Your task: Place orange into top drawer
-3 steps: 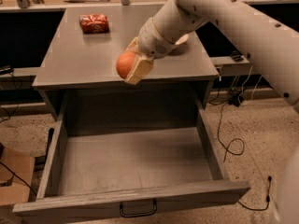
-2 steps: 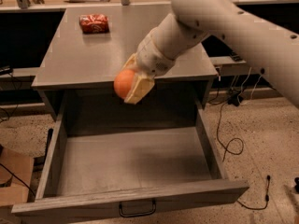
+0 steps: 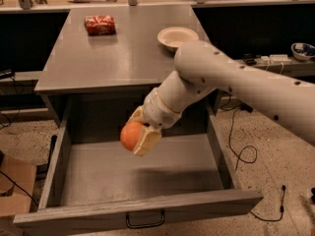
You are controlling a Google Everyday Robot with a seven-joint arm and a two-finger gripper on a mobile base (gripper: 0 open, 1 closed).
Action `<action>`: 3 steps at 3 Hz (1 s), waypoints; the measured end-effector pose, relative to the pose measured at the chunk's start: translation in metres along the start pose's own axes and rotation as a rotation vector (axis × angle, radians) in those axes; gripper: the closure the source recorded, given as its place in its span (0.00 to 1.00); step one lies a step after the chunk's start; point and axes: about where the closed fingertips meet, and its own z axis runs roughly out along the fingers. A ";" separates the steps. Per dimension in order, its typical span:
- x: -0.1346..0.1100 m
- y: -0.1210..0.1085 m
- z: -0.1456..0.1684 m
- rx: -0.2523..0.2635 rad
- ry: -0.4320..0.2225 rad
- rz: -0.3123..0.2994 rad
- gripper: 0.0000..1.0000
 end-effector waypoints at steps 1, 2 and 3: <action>0.032 0.021 0.044 -0.007 -0.083 0.135 1.00; 0.068 0.009 0.074 0.094 -0.136 0.267 1.00; 0.089 0.007 0.089 0.130 -0.145 0.346 1.00</action>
Offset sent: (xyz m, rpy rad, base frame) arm 0.0156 -0.0164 -0.1307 0.1778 0.1315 -0.3900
